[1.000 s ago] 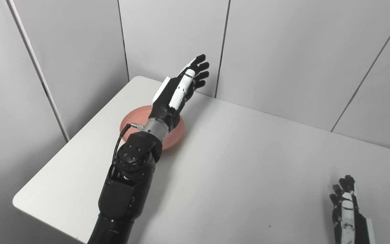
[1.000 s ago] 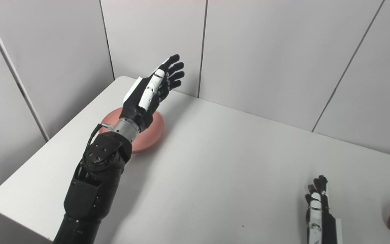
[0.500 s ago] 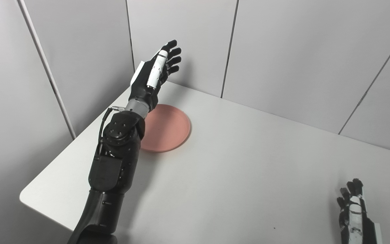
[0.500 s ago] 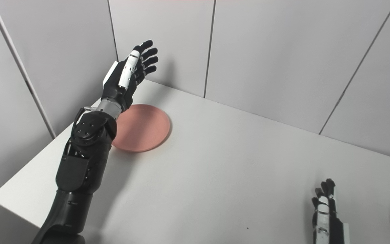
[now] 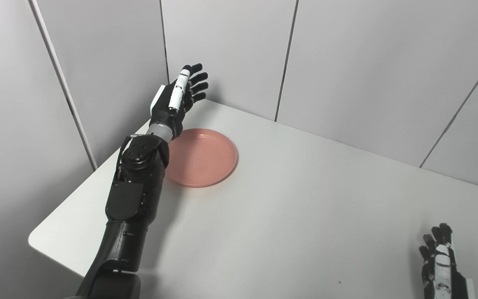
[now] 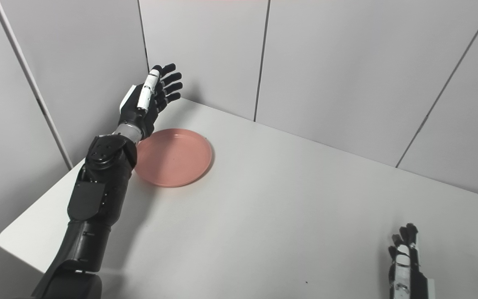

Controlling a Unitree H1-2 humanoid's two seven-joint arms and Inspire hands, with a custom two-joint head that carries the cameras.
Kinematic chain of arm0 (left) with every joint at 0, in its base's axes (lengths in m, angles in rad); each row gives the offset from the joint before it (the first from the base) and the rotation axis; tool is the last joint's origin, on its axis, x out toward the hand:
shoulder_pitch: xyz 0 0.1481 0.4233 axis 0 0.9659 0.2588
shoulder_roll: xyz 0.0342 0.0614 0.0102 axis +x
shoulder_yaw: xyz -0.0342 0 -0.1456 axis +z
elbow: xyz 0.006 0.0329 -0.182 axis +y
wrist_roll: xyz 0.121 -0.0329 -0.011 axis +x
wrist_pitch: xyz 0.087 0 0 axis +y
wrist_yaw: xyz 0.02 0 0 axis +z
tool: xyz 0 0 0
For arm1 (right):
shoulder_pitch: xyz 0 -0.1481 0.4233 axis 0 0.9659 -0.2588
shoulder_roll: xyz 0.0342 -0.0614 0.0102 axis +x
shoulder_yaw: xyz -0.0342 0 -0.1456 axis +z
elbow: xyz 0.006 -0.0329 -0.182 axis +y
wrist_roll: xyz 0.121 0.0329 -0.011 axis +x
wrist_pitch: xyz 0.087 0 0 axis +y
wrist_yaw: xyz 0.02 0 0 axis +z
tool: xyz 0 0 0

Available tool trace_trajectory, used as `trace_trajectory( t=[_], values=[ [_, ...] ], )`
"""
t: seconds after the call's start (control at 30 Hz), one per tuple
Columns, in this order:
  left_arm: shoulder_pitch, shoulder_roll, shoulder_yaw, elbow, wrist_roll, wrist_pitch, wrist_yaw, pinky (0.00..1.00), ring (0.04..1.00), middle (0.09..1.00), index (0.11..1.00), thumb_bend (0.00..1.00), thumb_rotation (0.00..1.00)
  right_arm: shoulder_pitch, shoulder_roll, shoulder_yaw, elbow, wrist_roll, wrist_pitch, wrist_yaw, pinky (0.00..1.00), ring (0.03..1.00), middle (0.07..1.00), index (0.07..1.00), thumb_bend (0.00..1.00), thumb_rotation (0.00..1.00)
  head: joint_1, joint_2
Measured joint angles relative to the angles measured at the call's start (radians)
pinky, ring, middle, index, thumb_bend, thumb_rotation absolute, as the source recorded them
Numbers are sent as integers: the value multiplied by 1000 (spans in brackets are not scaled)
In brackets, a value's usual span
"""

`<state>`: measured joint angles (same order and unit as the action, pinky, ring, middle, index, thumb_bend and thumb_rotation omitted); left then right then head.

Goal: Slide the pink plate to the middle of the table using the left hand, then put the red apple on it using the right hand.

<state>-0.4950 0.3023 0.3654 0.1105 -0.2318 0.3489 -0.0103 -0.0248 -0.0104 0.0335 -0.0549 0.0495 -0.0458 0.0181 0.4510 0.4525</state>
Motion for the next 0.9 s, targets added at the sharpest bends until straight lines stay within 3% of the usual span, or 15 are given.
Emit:
trace_trajectory(
  t=[0.43,0.9],
  values=[
    [-4,81,24,137,-25,-65,-20,873,874,874,850,300,1000,4,-4,-2,-7,3,2,3,1000,987,995,1000,68,1000,11,0],
    [-4,98,47,197,-47,-85,-7,861,864,859,836,271,994,6,-9,-5,-10,-4,4,6,1000,988,991,1000,59,1000,21,-2]
  ],
)
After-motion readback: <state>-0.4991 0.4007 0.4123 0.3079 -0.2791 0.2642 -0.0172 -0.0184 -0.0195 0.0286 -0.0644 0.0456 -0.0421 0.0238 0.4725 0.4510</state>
